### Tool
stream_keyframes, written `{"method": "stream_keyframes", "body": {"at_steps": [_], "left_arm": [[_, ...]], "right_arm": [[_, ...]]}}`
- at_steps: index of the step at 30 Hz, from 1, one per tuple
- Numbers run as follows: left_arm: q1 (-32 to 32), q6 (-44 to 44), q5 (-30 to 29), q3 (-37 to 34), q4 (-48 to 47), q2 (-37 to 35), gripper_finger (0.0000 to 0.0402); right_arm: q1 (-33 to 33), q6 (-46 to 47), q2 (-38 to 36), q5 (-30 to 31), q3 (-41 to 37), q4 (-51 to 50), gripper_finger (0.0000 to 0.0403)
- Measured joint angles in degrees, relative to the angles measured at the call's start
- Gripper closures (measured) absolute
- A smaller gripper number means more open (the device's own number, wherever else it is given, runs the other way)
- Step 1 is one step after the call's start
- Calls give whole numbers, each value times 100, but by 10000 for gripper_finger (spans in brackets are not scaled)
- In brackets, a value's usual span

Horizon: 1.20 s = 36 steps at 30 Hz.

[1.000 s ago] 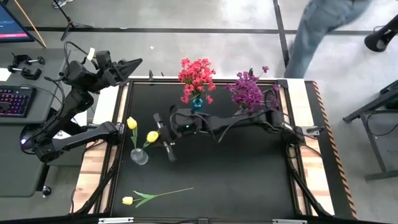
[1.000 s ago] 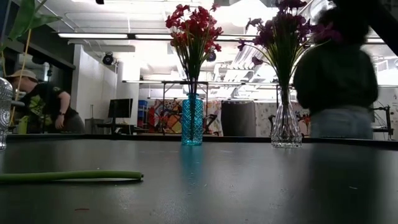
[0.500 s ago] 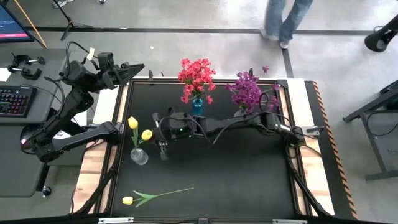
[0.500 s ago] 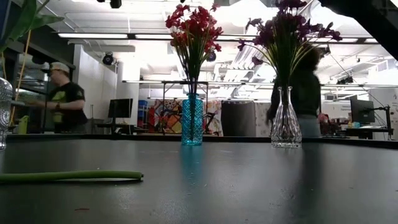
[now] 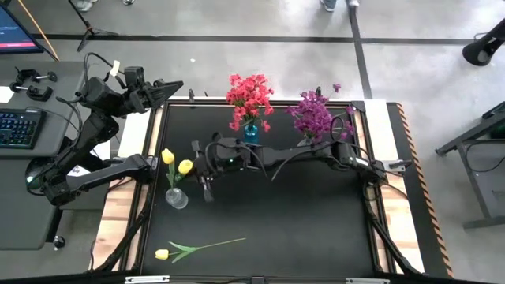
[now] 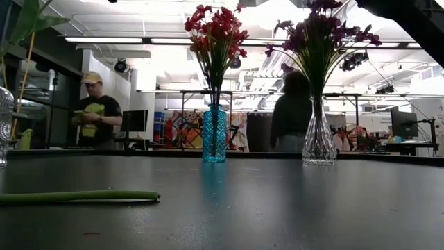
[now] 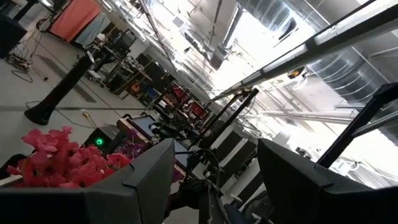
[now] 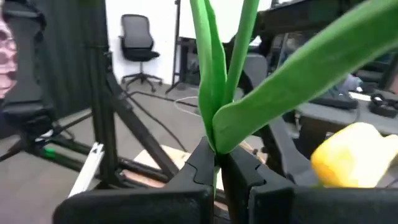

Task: Sort flowers into vase by color
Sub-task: Put the right yellow flower into the bottom transparent vase

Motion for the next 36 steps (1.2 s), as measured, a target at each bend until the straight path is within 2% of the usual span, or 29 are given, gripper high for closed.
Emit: {"method": "stream_keyframes", "body": {"at_steps": [13,19,22,26,36], "left_arm": [[0,-2,0,0,2,0,187],[0,-2,0,0,2,0,187],[0,-3,-2,0,2,0,187],[0,-2,-4,0,2,0,187],[0,-5,-4,0,2,0,187]], "right_arm": [[-9,-306,-5,-147,60,-559,403],[-9,85,-5,-143,60,-622,403],[-13,581,-5,-141,60,-615,395],[-46,1035,-5,-143,58,-620,345],[-37,1150,-5,40,58,-611,144]]}}
